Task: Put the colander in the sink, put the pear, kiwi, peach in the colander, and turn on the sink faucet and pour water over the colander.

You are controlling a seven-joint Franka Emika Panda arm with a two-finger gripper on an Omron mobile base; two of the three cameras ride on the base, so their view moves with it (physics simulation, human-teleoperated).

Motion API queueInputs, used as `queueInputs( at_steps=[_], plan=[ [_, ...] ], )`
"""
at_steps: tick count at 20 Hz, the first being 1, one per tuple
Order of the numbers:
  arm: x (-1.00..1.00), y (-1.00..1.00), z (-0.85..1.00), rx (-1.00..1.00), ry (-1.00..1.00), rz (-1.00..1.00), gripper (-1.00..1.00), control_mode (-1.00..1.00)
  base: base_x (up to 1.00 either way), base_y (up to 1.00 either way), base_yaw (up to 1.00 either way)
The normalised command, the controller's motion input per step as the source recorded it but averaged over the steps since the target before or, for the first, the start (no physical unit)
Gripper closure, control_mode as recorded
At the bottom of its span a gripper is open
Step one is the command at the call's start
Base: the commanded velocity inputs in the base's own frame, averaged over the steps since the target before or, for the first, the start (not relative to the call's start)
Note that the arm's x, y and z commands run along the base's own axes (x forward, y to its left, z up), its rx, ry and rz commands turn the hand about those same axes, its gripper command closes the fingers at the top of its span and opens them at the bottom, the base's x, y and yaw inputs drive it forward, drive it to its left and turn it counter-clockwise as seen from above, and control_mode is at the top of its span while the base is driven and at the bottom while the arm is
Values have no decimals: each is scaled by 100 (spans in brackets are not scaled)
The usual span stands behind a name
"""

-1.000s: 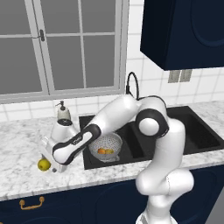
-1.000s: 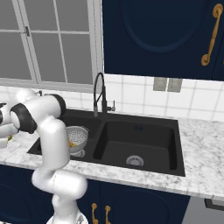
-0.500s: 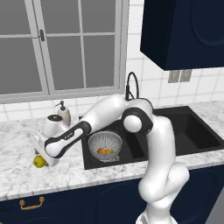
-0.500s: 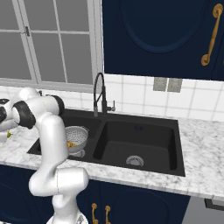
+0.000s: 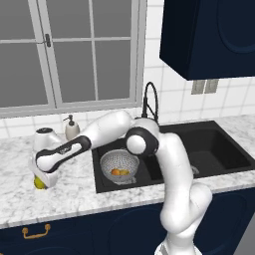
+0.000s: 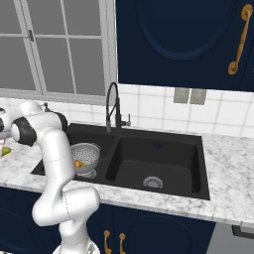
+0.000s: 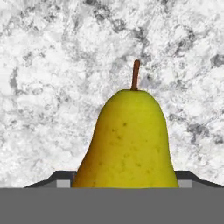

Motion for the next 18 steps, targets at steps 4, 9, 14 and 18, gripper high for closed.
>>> queueInputs(
  at_steps=[4,9,14,18],
  plan=[
    [0,-95,41,-19,-17,-9,100,-100,0,0,0],
    [0,-100,13,-7,-7,-13,100,-100,0,0,0],
    [6,-100,-1,0,5,-18,100,-100,0,0,0],
    [34,-100,-9,0,6,-15,100,-100,0,0,0]
  ],
)
